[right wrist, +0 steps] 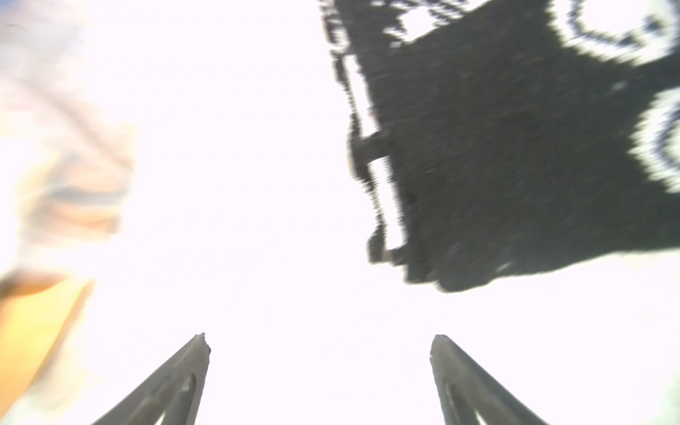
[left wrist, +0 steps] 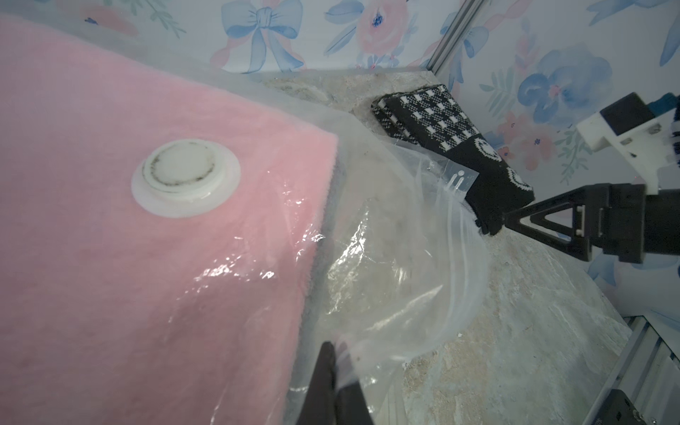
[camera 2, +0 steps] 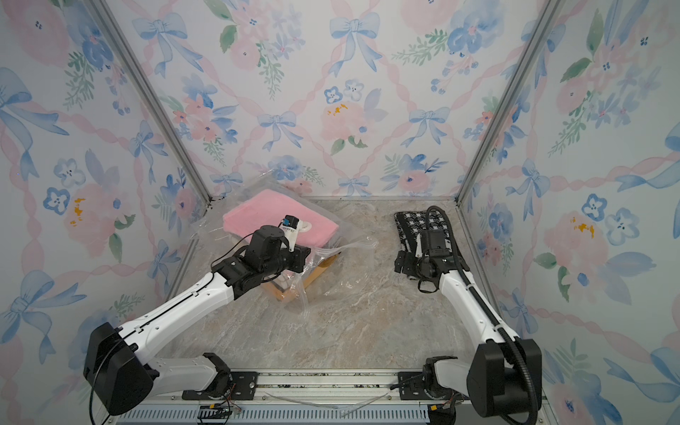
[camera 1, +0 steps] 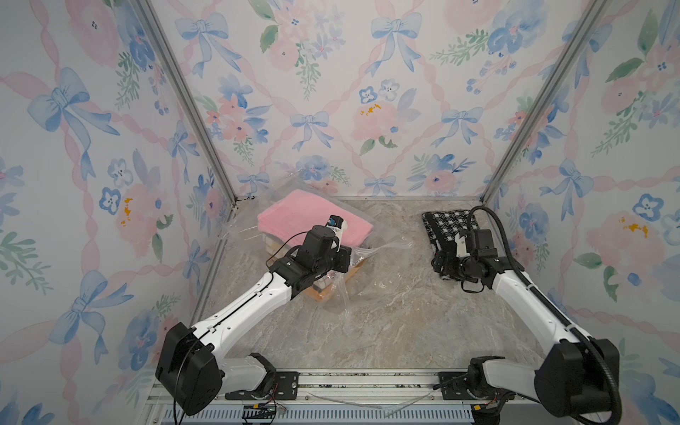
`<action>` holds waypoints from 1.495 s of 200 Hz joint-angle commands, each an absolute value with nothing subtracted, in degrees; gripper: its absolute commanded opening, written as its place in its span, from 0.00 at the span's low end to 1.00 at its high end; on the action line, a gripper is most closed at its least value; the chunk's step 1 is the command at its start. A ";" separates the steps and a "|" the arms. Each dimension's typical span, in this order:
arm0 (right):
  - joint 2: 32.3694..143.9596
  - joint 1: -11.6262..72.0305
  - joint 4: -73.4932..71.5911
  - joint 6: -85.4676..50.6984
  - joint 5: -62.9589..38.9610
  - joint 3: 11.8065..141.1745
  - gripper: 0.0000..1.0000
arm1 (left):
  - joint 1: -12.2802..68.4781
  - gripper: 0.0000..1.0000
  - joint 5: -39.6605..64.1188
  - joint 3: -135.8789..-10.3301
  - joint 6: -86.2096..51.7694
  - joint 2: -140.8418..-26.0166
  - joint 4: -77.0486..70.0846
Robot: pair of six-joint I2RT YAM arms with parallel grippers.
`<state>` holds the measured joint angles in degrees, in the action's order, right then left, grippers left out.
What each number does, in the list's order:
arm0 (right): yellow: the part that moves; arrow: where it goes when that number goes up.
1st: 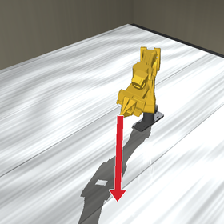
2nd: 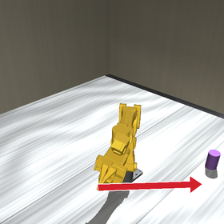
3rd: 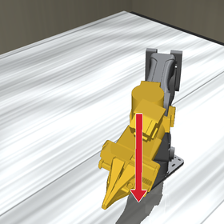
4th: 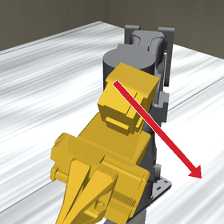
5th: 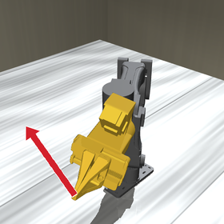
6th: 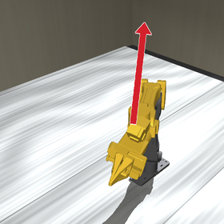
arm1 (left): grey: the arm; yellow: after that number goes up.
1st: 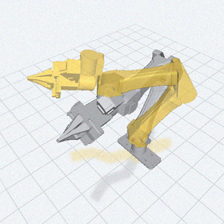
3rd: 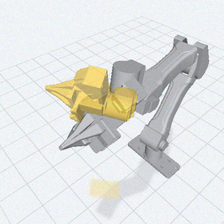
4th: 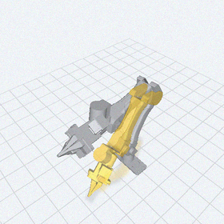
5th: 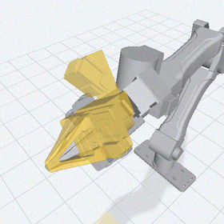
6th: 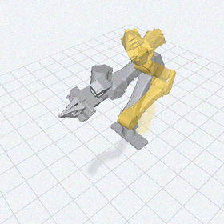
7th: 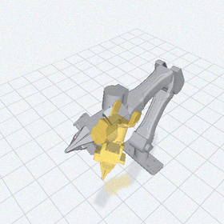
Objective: Take the blanket out of the vacuum bag
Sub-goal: Place the blanket at the corner of the board, then take out the blanket from the vacuum bag.
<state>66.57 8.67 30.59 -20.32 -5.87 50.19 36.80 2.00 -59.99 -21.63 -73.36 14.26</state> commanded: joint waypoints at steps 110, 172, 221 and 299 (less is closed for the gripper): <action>54.99 27.20 5.80 -44.30 -21.26 37.68 0.98 | 39.14 0.00 0.66 -72.13 -15.22 -78.47 11.25; 67.88 33.93 -8.55 -49.33 -19.71 41.47 0.92 | 39.11 0.00 1.18 -64.47 -15.48 -71.07 8.44; 78.58 35.34 -22.74 -56.99 -21.41 42.61 0.73 | 39.47 0.00 1.59 -63.58 -16.35 -69.00 5.85; 89.82 36.28 -26.56 -59.94 -22.60 52.18 0.70 | 40.87 0.00 0.31 -63.14 -16.70 -68.31 5.39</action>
<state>86.37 35.48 -23.09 -58.08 -21.32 49.60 40.34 0.49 -63.11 -16.49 -70.17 9.54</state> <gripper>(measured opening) 0.702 0.050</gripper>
